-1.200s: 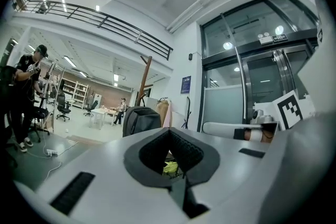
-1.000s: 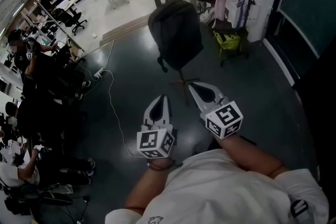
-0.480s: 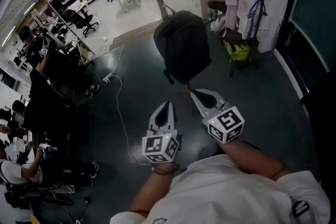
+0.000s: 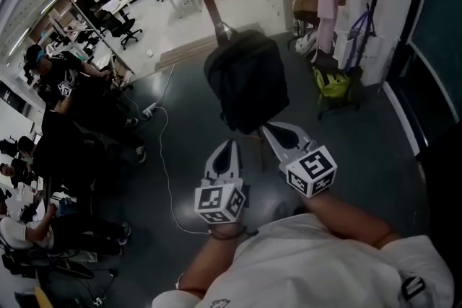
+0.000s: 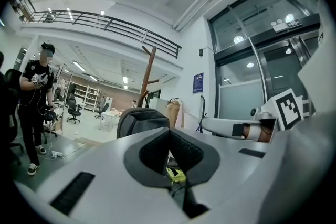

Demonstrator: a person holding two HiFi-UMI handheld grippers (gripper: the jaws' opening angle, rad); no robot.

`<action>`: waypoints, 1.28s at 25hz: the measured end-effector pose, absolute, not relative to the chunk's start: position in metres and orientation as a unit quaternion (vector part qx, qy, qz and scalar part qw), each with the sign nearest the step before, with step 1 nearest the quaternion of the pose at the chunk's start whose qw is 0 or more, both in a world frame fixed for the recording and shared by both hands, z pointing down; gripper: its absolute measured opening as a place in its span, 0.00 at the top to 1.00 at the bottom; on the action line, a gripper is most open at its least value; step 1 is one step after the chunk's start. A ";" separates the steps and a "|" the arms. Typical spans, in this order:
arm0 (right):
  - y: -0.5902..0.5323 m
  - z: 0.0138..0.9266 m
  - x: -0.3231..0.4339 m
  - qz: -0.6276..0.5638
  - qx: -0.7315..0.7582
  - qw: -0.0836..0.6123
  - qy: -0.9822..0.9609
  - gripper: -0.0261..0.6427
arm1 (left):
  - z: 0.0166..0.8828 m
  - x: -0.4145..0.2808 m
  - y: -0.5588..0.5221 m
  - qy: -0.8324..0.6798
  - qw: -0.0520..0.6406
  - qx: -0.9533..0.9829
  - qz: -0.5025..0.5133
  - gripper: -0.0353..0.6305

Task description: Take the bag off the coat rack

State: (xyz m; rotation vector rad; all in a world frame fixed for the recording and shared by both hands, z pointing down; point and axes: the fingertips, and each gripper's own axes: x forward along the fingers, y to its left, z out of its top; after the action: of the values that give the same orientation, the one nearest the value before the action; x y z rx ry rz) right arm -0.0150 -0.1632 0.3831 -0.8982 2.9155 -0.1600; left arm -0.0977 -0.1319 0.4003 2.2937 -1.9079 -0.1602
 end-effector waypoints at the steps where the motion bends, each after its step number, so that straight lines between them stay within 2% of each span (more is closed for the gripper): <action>1: -0.172 0.384 -0.012 -0.053 -0.291 0.042 0.954 0.96 | 0.400 -0.095 -0.140 -0.639 0.076 0.763 -0.054 0.94; 14: -0.239 0.400 0.003 -0.068 -0.266 0.028 0.961 0.96 | 0.403 -0.085 -0.209 -0.663 0.077 0.743 -0.048 0.94; 32: -0.321 0.403 -0.036 -0.068 -0.289 0.018 0.955 0.96 | 0.407 -0.119 -0.300 -0.633 0.089 0.769 -0.038 0.94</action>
State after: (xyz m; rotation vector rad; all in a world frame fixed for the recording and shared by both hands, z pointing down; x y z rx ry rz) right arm -0.0364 -0.3209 0.4031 -0.8965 2.9655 -0.2115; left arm -0.1190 -0.2996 0.4072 2.2869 -1.8822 -0.1135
